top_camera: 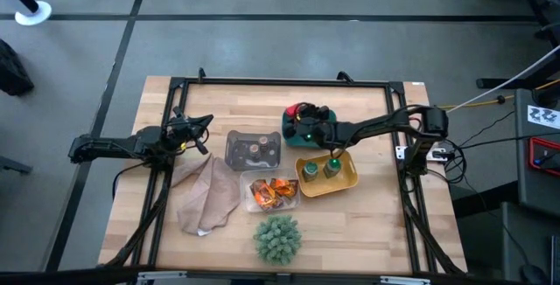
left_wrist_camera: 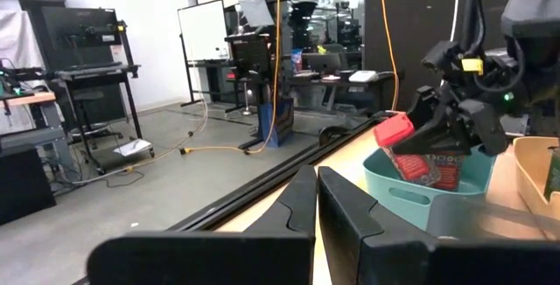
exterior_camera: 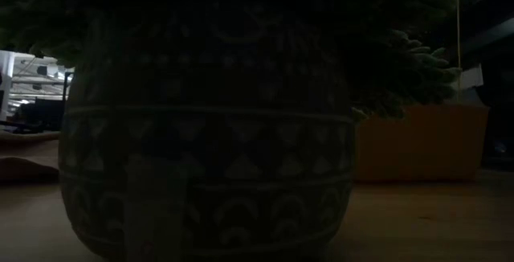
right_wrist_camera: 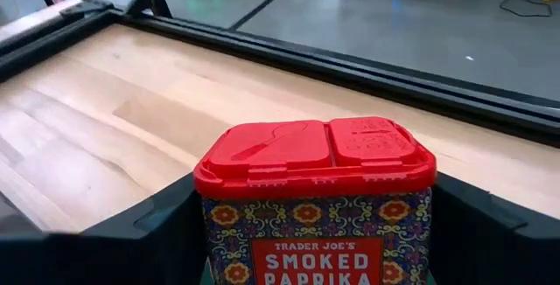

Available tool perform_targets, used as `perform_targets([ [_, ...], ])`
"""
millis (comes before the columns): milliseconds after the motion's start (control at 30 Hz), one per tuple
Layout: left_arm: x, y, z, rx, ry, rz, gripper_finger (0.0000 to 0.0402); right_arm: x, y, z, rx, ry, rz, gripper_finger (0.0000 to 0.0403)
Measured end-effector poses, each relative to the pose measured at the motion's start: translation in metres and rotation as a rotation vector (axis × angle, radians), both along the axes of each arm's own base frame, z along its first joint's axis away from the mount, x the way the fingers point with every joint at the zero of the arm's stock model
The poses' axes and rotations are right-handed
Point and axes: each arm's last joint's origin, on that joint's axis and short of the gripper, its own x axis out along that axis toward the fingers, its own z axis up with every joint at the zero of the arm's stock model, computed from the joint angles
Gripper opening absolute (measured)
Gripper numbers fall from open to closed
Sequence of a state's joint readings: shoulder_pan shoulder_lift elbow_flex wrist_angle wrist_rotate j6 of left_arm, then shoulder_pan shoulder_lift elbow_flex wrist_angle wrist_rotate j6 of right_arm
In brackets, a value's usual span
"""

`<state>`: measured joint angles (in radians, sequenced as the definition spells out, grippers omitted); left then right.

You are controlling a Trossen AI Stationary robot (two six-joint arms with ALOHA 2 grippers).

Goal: Sort spices by type
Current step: Put the red seasoning can into the blue bin, then return to Home Position

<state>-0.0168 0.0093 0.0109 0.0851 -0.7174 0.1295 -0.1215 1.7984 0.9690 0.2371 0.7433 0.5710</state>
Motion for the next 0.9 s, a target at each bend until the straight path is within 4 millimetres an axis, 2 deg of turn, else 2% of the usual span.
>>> perform_targets([
  [433,0.0,0.0,0.0,0.0,-0.001,0.0,0.0,0.0012,0.0009,-0.0089,-0.044,0.091,0.026,0.0329],
  [567,0.0,0.0,0.0,0.0,0.0,0.0,0.0,0.0018,0.0008,-0.0077,-0.069,0.103,0.033,0.0346],
  [767,0.0,0.0,0.0,0.0,0.0,0.0,0.0,0.0018,0.0008,-0.0076,-0.072,0.104,0.031,0.0394],
  [900,0.0,0.0,0.0,0.0,0.0,0.0,0.0,0.0017,0.0007,-0.0074,-0.075,0.104,0.027,0.0389],
])
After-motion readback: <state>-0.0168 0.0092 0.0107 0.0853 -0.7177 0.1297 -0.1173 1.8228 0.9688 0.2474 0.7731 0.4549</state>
